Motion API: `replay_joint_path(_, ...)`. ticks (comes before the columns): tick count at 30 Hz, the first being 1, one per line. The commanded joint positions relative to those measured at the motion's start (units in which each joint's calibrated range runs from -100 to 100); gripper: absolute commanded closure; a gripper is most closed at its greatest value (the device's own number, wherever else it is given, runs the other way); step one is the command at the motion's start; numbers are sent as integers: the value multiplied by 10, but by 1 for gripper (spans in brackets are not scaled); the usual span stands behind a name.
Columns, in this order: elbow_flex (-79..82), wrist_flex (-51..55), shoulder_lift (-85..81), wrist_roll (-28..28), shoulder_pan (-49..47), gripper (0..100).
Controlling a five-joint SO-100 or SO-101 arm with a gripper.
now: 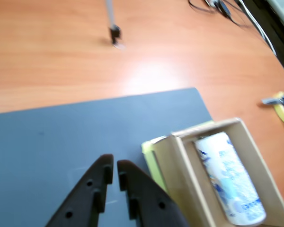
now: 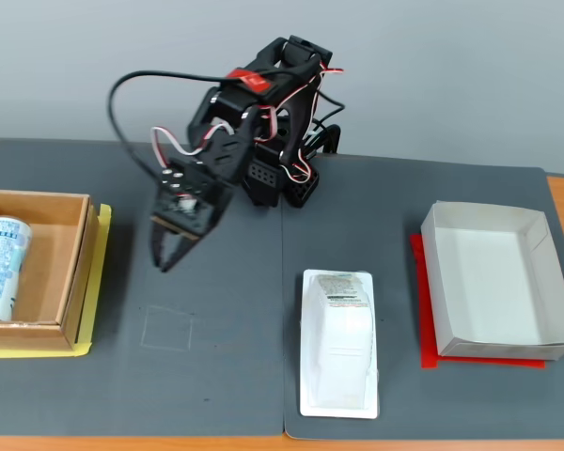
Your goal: Pick the can and put it in the brown box
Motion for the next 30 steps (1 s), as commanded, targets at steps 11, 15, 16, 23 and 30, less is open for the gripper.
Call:
replay_joint_path(11, 289, -8, -331, -8, -122, 99)
replay_joint_path(15, 383, -8, -430, -8, -156, 99)
replay_joint_path(16, 405, -8, -450, -8, -163, 99)
replay_joint_path(23, 520, -2, -535, -8, -227, 99)
replay_joint_path(30, 619, -2, -610, -8, -261, 99)
